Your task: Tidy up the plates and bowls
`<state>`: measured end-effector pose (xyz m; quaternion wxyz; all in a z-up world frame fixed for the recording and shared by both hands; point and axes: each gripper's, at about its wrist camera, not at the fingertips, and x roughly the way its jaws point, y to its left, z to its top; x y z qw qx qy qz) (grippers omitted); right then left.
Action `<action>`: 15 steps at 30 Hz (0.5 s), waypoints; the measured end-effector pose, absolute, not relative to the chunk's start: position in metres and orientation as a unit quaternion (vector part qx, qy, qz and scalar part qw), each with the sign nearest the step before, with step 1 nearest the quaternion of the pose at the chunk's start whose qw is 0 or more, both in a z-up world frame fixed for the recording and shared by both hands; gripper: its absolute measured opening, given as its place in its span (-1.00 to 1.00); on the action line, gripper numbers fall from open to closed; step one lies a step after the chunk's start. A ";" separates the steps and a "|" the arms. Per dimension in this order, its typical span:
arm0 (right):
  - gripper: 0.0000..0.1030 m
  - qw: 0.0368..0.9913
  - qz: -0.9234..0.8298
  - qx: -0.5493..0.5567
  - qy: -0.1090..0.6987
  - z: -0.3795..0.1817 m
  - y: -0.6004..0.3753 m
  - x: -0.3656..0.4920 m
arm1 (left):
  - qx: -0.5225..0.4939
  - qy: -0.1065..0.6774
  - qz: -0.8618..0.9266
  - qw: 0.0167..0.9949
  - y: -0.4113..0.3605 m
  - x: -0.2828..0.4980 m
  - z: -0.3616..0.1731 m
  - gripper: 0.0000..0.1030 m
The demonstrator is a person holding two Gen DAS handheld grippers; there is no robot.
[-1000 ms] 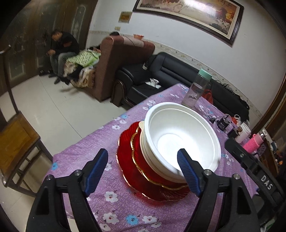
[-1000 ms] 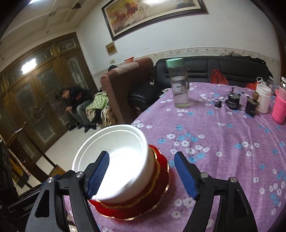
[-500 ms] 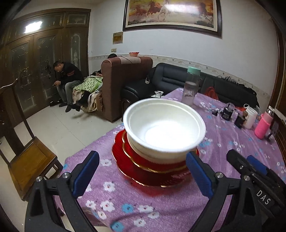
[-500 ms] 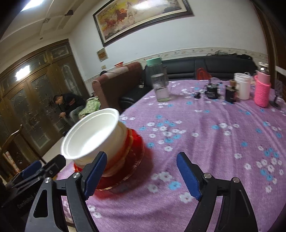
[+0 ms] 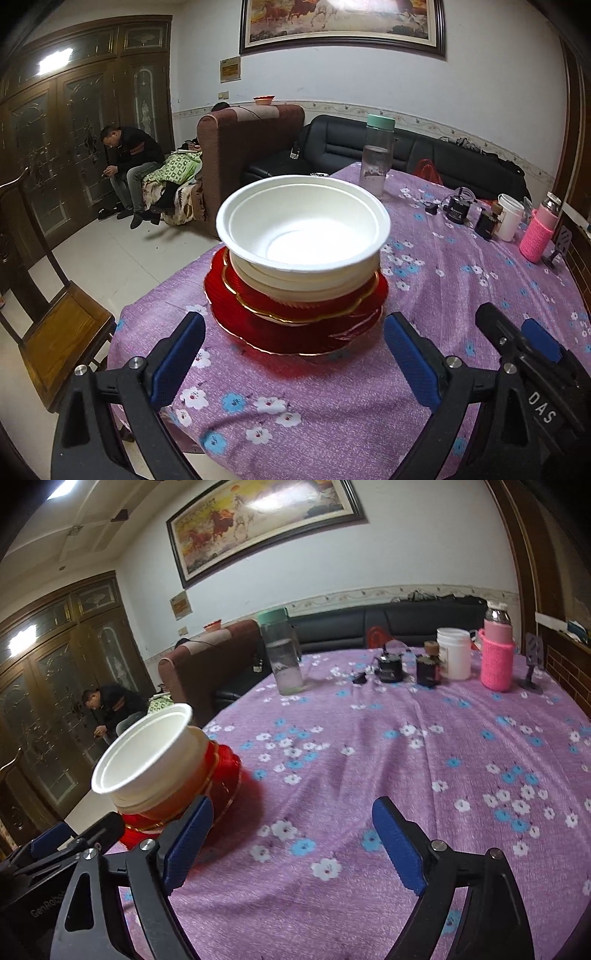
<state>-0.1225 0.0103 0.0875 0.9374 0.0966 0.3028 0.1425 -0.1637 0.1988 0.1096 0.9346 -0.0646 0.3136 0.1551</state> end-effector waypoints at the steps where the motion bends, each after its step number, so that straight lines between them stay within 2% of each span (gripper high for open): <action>1: 0.77 0.937 0.141 0.099 0.305 0.086 0.009 -0.123 | -0.063 0.315 0.155 0.934 0.197 -0.164 0.109 0.89; 15: 0.77 0.936 0.118 0.095 0.319 0.072 -0.001 -0.124 | -0.048 0.335 0.148 0.929 0.182 -0.159 0.097 0.89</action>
